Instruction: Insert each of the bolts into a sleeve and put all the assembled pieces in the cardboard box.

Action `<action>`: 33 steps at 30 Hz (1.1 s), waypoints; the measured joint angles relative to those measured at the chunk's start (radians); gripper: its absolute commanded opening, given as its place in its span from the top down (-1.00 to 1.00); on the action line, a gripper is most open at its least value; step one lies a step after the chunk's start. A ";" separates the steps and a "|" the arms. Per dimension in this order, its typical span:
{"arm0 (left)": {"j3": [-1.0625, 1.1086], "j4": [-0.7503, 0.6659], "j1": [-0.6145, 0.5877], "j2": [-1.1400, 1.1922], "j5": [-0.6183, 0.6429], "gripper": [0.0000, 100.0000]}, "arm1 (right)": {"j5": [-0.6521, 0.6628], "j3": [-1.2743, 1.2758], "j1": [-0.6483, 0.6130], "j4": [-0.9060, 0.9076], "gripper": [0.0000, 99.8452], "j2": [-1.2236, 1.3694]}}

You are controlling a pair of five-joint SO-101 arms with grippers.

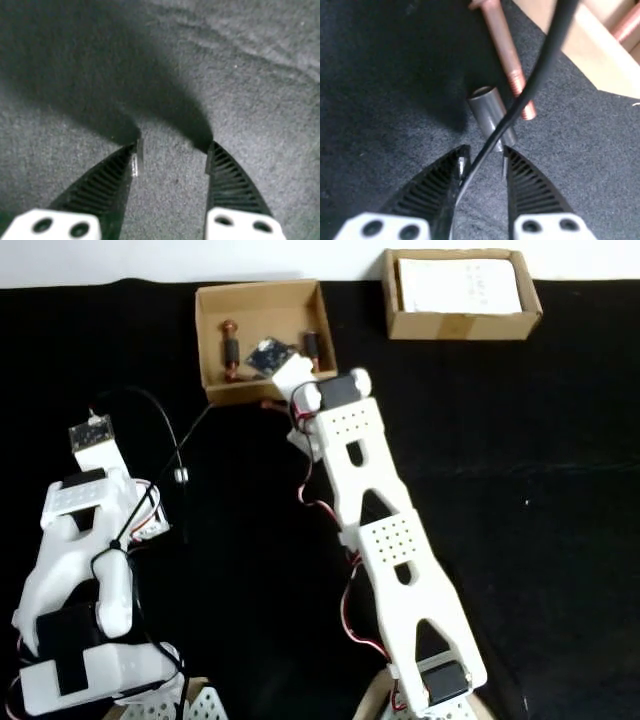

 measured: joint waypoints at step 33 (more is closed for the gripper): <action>-0.003 0.000 0.000 0.009 -0.002 0.59 | 0.005 -0.005 0.002 -0.083 0.99 0.118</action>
